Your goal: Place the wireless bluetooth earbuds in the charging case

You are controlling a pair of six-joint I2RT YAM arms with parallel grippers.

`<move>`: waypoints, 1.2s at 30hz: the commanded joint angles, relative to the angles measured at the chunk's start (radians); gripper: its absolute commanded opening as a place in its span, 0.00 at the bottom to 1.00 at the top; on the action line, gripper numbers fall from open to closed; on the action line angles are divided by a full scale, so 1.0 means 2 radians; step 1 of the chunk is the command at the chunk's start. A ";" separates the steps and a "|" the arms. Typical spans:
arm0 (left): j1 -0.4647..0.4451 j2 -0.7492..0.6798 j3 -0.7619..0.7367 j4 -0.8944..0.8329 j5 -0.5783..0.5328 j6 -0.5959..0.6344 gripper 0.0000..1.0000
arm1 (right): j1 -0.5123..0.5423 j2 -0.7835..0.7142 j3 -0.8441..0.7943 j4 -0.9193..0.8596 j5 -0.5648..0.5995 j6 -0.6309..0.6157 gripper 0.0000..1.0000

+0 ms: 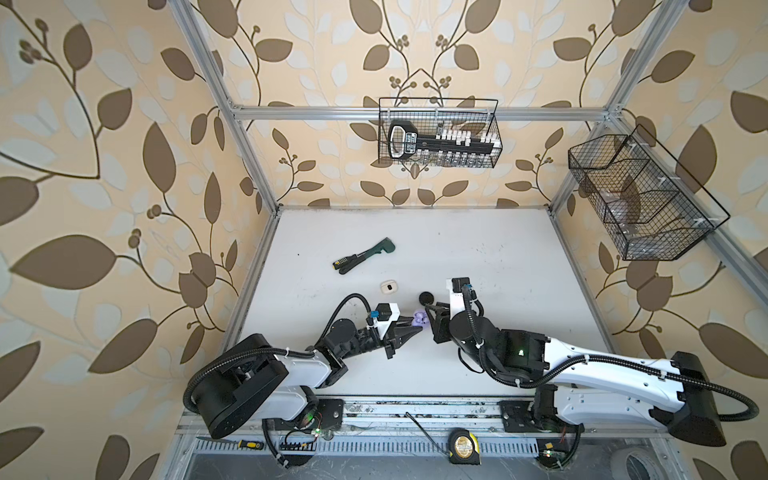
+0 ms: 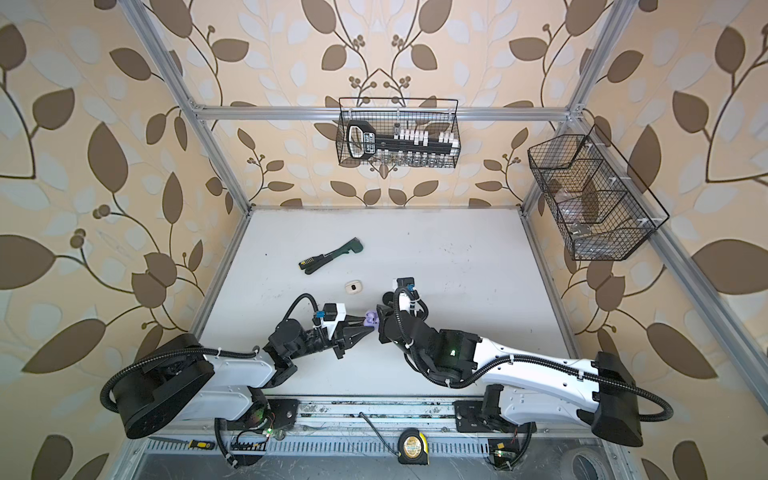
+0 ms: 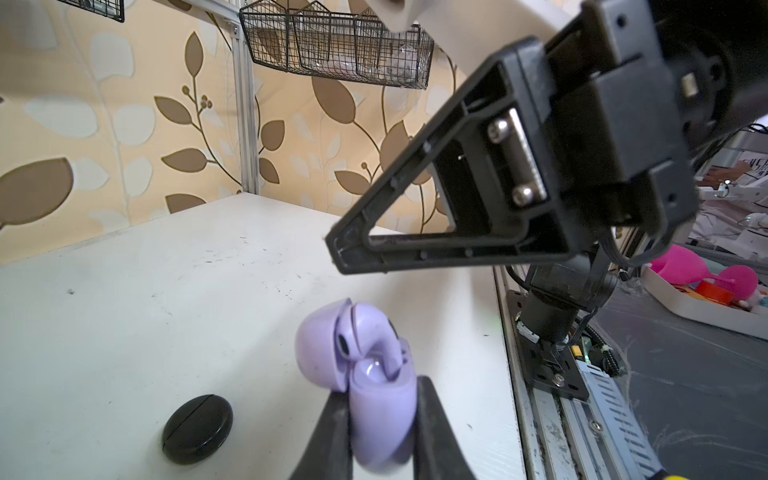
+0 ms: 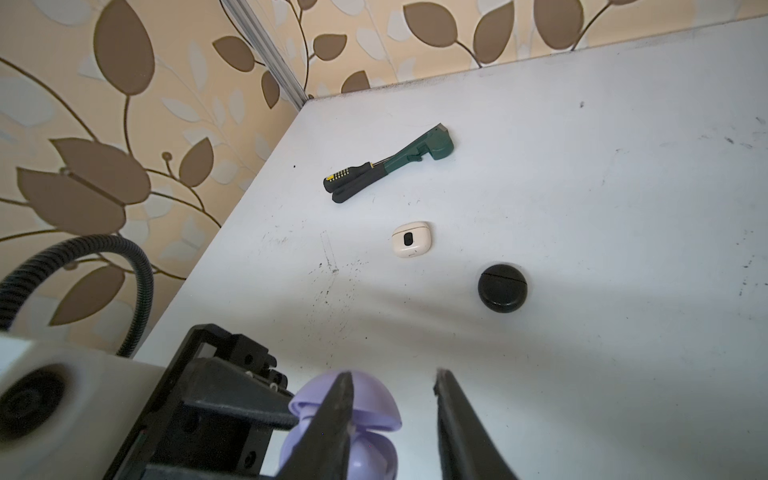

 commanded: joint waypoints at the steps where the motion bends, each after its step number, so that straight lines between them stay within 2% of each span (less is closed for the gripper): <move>1: -0.004 -0.013 -0.001 0.044 0.016 0.014 0.00 | 0.002 0.006 -0.007 -0.006 -0.009 -0.003 0.34; 19: -0.004 -0.017 -0.003 0.044 0.014 0.014 0.00 | 0.022 0.026 -0.005 0.001 -0.011 0.003 0.30; 25: -0.005 -0.018 -0.002 0.044 0.014 0.015 0.00 | 0.029 0.019 -0.006 -0.005 -0.002 0.000 0.31; 29: -0.004 -0.018 -0.003 0.044 0.019 0.018 0.00 | 0.030 0.013 0.001 -0.032 0.024 0.001 0.31; 36: -0.004 -0.048 -0.020 0.039 0.042 0.075 0.00 | 0.033 -0.035 0.011 -0.052 0.035 -0.028 0.33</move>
